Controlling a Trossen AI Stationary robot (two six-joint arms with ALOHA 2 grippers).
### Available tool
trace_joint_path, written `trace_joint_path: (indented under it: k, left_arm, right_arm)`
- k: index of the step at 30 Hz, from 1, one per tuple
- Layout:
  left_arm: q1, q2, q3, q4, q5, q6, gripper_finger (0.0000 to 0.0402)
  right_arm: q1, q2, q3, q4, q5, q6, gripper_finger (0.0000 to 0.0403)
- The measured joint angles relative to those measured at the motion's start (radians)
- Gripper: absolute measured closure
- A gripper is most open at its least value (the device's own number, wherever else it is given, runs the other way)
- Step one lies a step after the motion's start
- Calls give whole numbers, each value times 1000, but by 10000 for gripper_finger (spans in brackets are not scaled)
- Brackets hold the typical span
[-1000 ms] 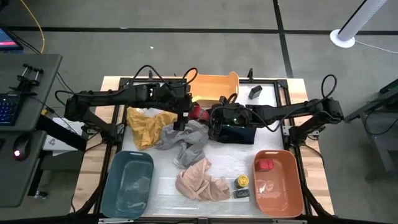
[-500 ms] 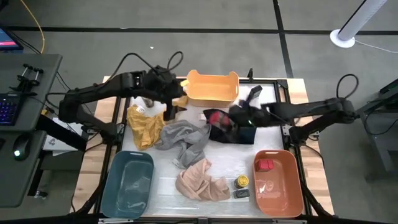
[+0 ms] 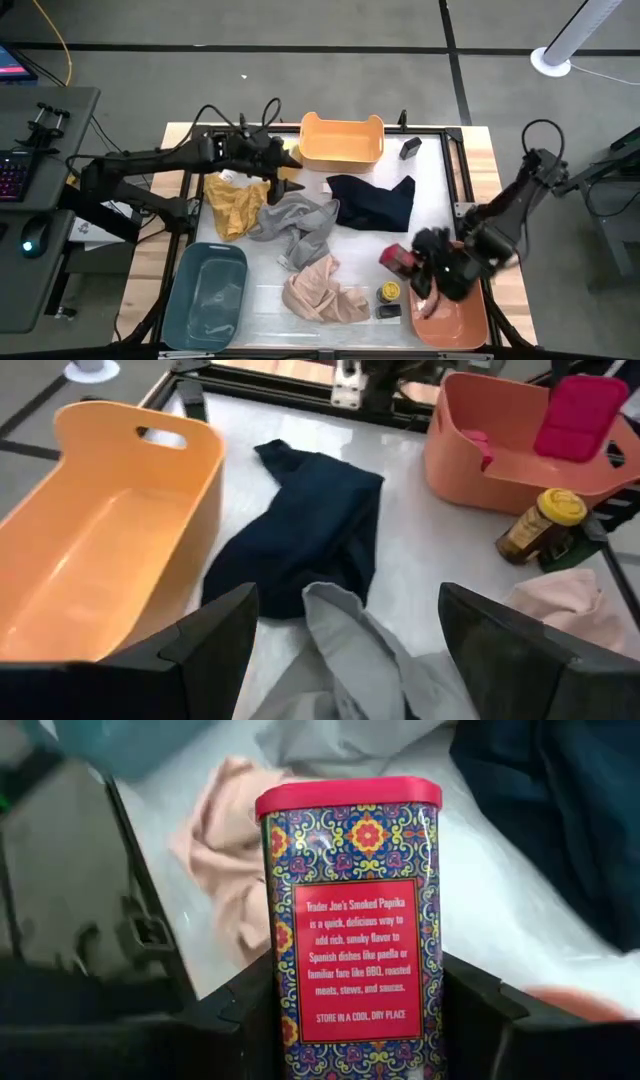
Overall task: Sort spices by type
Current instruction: Put the red seasoning can into the orange bin
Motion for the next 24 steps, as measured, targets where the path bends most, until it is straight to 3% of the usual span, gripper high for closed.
trace_joint_path:
  k: [4, 6, 11, 17, 20, 24]
  left_arm:
    - [-51, 27, -32, 132, 13, 1, 106]
    - [-80, 55, -35, 179, 30, 1, 106]
    - [-130, 112, -35, 208, 31, -5, 106]
    - [-153, 142, -35, 210, 30, -34, 106]
    - [-157, 142, -35, 215, 30, -34, 106]
    - [-157, 142, -35, 244, 24, -51, 106]
  right_arm:
    - [83, 28, 0, -38, 145, 191, 214]
    - [109, 41, 0, -47, 164, 250, 214]
    - [189, 85, 0, -55, 31, 349, 214]
    - [305, 126, 0, -154, -4, 574, 214]
    - [333, 143, 0, -181, -91, 602, 214]
    - [348, 148, 0, -205, -105, 611, 214]
